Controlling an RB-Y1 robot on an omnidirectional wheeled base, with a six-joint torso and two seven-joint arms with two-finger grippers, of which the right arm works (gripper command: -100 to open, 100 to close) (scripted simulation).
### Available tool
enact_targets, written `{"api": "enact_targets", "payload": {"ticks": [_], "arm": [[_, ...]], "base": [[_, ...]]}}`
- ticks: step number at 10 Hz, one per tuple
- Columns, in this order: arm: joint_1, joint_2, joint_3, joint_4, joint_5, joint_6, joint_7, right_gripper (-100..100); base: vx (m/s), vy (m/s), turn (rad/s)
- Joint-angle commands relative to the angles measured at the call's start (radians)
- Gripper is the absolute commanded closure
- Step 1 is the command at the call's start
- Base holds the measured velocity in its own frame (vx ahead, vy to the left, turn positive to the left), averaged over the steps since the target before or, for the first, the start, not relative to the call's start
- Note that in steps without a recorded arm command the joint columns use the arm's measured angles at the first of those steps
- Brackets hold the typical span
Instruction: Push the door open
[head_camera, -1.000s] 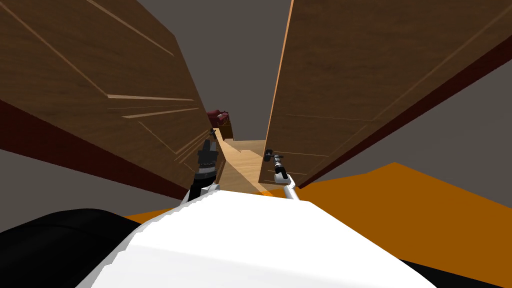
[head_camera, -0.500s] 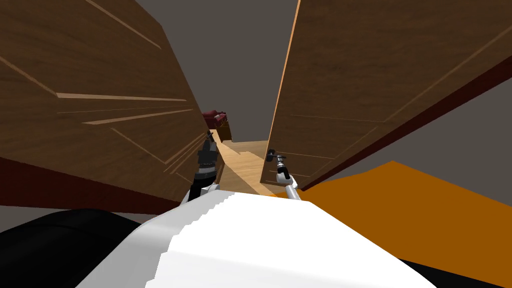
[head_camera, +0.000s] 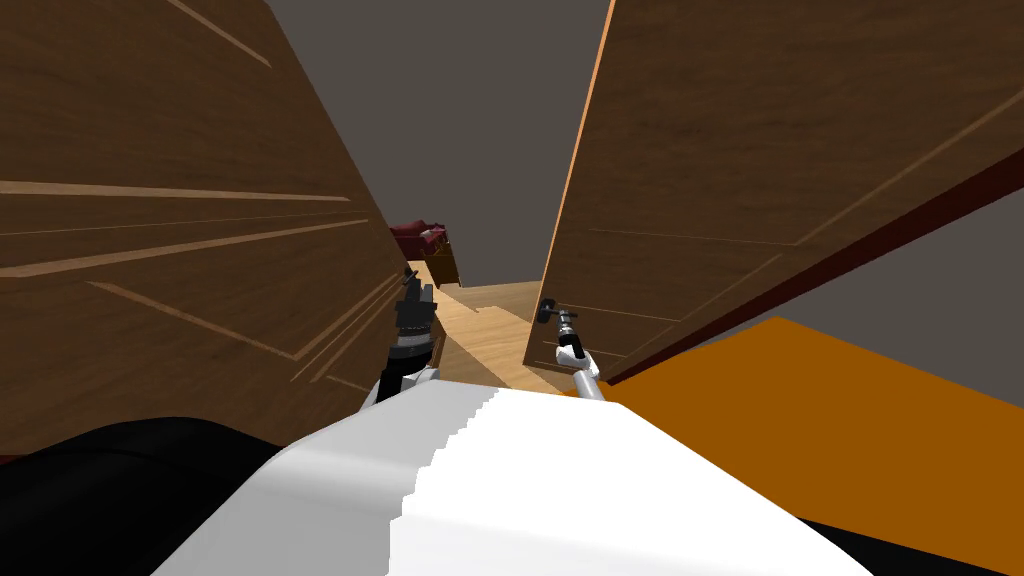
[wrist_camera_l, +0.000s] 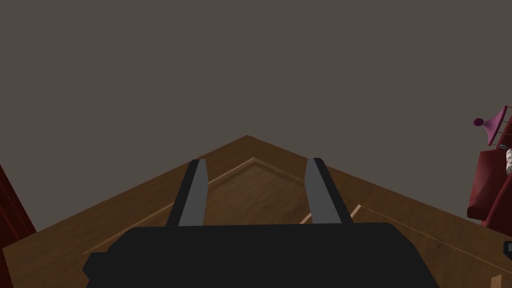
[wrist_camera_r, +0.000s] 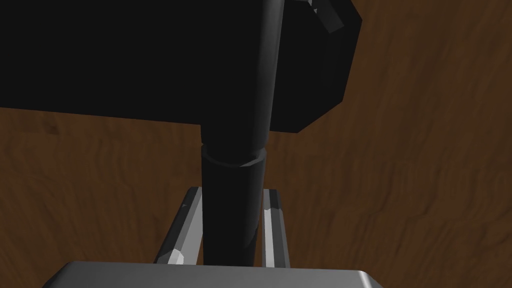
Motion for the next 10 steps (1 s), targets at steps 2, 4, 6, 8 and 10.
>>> {"api": "enact_targets", "payload": {"ticks": [2,4,6,8,10], "arm": [[-0.006,-0.009,-0.046,0.009,-0.009,-0.013,0.004,100],[-0.008,-0.003,-0.07,0.012,-0.013,-0.015,0.008,100],[-0.01,0.005,-0.091,0.015,-0.016,-0.018,0.011,100],[-0.011,0.011,-0.105,0.017,-0.018,-0.019,0.013,100],[-0.004,0.011,-0.111,0.017,-0.019,-0.017,0.014,100]], "base": [[0.172,0.148,-0.104],[0.167,0.123,-0.082],[0.169,0.121,-0.077],[0.173,0.104,-0.073],[0.111,0.049,-0.035]]}}
